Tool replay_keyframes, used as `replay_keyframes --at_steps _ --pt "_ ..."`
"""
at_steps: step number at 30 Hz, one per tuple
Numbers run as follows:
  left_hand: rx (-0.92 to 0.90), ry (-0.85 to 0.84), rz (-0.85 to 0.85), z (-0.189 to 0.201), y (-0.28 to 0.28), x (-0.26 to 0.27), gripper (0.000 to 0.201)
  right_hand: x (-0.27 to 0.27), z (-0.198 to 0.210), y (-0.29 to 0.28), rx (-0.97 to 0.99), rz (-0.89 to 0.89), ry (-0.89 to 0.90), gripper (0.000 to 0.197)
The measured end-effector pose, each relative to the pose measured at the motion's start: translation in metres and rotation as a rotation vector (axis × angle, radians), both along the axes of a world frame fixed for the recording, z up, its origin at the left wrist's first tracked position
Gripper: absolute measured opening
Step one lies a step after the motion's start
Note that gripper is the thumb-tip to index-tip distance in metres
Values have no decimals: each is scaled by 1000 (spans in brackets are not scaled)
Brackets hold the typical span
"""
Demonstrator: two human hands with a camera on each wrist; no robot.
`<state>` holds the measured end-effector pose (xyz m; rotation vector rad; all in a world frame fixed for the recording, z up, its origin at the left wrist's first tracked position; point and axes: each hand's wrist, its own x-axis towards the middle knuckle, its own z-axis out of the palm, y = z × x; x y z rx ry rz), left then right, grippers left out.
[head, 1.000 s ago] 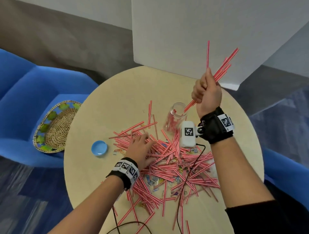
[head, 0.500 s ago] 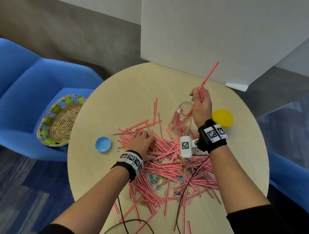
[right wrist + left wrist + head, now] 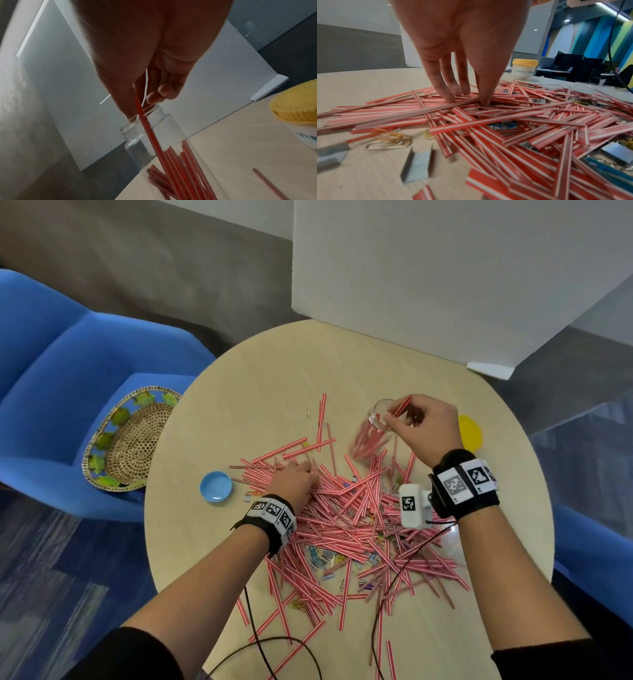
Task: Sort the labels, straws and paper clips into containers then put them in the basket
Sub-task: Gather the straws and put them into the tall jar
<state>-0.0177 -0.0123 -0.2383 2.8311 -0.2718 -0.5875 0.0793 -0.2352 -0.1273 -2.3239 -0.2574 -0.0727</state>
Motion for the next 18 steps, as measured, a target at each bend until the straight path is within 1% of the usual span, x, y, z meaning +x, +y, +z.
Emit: replay_keyframes --at_steps 2,4,6,9,10,11,12,13,15,16,18 --pt "16 -7 -12 -4 -2 -2 45 -2 1 -1 25 11 -5 8" --pt "67 -27 -19 -8 -3 -4 52 -2 3 -2 41 14 -15 10" --pt "79 -37 -24 -8 -5 -3 46 -4 7 -3 37 11 -42 10" --pt "78 -60 -57 -5 -9 2 30 -17 17 -2 15 -26 -181 8" --pt "84 -72 -73 -5 -9 4 27 -27 19 2 35 -26 -173 9" --pt "96 -89 -96 -4 -10 6 25 -39 16 6 57 -4 -109 11" --pt "117 -106 -132 -4 -11 8 25 -53 11 11 58 46 -4 14" --pt "143 -123 -182 -4 -12 11 25 -67 1 15 26 109 117 16" --pt "181 -133 -282 -2 -12 17 28 -87 -26 19 -109 224 340 21" --pt "193 -127 -325 0 -12 19 27 -94 -40 19 -170 250 412 23" --pt "184 -109 -369 5 -10 24 18 -98 -58 15 -233 209 456 22"
